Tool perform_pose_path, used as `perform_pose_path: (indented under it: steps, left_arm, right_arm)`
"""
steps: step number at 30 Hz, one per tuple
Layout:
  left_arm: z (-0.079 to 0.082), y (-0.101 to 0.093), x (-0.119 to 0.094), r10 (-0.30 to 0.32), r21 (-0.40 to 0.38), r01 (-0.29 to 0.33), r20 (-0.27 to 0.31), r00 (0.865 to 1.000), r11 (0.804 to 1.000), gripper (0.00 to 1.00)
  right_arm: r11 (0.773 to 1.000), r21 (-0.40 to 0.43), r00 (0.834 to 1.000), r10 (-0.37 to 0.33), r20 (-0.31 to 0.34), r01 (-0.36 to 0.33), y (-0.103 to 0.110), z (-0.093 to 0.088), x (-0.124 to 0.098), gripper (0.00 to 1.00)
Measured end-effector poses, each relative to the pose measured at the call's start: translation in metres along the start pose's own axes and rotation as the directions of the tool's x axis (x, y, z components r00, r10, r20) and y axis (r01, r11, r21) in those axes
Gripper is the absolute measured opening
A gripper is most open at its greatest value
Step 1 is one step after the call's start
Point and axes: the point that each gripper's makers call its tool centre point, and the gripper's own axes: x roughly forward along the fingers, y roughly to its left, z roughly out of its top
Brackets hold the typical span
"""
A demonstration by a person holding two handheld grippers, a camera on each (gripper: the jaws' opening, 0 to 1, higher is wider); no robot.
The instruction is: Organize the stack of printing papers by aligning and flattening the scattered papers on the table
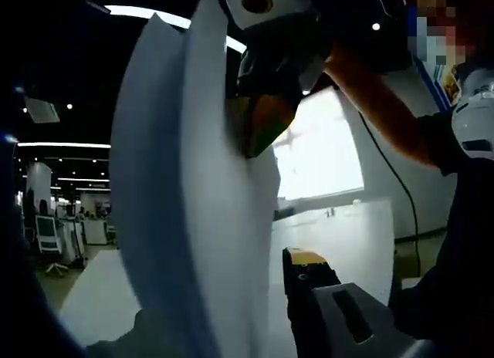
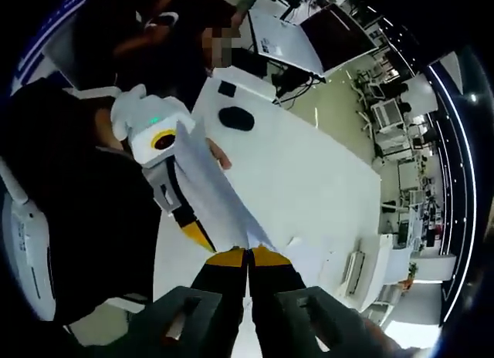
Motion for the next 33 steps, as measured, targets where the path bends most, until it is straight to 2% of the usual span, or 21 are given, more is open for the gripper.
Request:
perform_pose_path:
  steps: [10, 18, 33]
  left_arm:
    - [-0.0002, 0.0016, -0.0018, 0.004, 0.000, -0.004, -0.001, 1.000, 1.000, 0.07]
    - [0.0001, 0.0017, -0.0021, 0.004, -0.008, -0.004, 0.001, 1.000, 1.000, 0.06]
    - [0.0002, 0.0031, -0.0027, 0.008, -0.016, -0.008, 0.004, 1.000, 1.000, 0.06]
  right_arm:
    - [1.000, -0.003, 1.000, -0.003, 0.009, 0.003, -0.0010, 0.0014, 0.0017, 0.00]
    - [1.000, -0.010, 1.000, -0.002, 0.013, 0.003, -0.0016, 0.0029, 0.0023, 0.01]
    - [1.000, -0.023, 0.997, -0.015, 0.074, 0.017, -0.0048, 0.0073, -0.0019, 0.11]
